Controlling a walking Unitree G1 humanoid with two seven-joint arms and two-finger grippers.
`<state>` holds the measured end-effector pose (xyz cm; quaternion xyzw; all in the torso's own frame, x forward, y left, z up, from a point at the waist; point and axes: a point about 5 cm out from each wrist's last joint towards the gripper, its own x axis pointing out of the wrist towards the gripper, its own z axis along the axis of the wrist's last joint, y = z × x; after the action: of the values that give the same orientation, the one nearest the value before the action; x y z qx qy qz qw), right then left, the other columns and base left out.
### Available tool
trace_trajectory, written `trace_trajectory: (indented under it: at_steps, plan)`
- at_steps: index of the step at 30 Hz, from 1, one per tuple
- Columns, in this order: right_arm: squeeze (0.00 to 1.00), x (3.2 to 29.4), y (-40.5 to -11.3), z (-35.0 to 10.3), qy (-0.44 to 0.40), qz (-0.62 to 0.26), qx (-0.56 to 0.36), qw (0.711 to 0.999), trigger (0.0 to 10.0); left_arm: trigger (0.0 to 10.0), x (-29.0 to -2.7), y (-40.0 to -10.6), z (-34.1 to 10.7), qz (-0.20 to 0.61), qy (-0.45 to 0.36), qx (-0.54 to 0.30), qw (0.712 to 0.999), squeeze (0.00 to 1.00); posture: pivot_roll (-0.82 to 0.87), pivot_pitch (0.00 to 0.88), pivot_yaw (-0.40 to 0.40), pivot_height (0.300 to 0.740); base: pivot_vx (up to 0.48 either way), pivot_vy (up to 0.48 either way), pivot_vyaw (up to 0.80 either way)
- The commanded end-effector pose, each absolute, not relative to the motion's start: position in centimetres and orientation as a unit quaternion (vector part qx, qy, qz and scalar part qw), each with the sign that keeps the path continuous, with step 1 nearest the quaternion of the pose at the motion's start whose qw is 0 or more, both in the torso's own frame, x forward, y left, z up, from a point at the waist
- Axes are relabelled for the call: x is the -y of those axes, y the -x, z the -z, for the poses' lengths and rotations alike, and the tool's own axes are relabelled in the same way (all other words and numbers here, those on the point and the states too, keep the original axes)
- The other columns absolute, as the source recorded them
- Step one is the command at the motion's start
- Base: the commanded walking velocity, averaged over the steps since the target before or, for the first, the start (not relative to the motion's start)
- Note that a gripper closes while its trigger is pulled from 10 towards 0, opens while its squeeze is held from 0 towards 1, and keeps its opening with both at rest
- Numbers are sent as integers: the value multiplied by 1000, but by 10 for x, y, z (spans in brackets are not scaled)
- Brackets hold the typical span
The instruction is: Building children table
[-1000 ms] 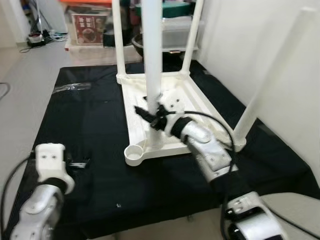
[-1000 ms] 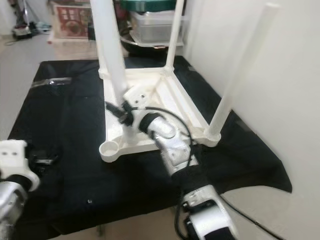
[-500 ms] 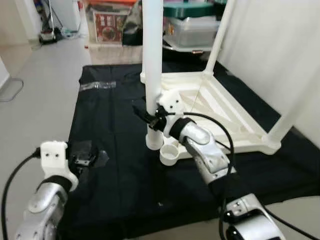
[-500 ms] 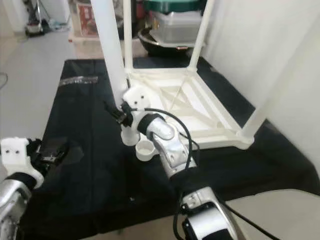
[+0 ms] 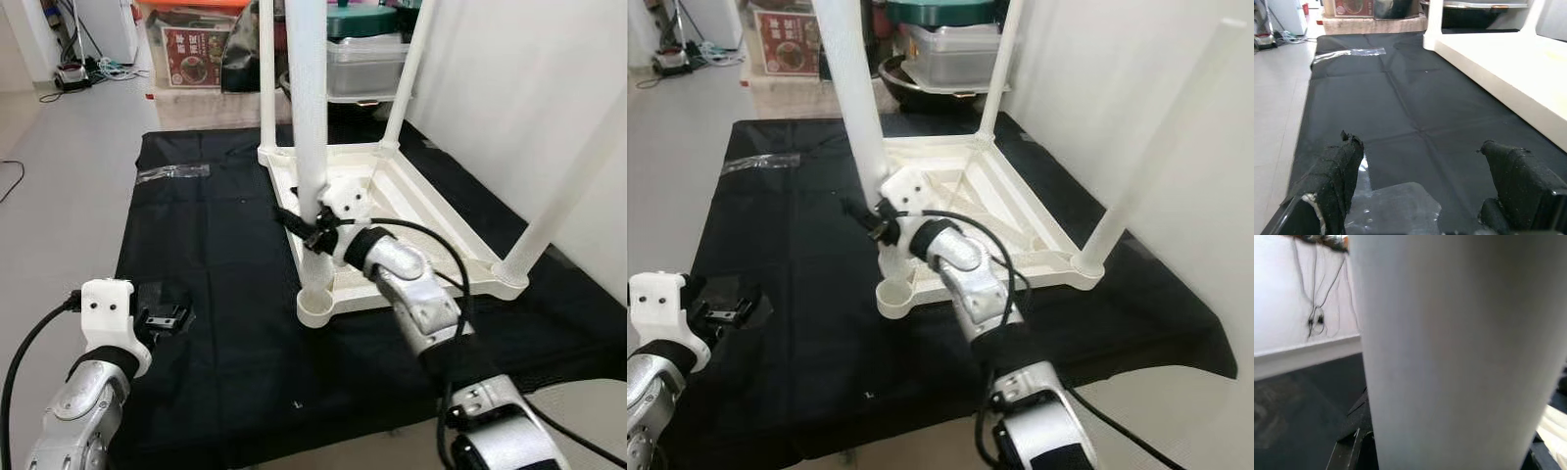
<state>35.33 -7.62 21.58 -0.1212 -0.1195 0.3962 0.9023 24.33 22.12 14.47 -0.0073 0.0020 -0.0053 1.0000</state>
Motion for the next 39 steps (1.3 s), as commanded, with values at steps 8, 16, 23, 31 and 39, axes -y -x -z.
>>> trace_trajectory:
  at_steps: [8,16,23,31,39]
  plan:
    - [0,75,-336,-209,176,-483,108,851,10000,10000,-223,-244,-141,0,7,-6,1000,0,92,0,-82,740,0,0,0]
    - [0,62,-328,-206,150,-499,110,846,10000,10000,-218,-246,-140,4,10,-4,1000,0,93,0,-80,740,0,0,0]
    - [0,59,-326,-198,145,-512,95,841,10000,10000,-223,-247,-142,1,7,-2,1000,0,93,0,-80,740,0,0,0]
    - [0,76,-344,-175,56,-502,-11,863,10000,10000,-221,-246,-141,-1,14,-2,1000,0,98,0,-94,740,0,0,0]
    - [0,79,-350,-172,23,-506,-33,862,10000,10000,-223,-245,-143,-8,22,2,1000,0,116,0,-107,740,0,0,0]
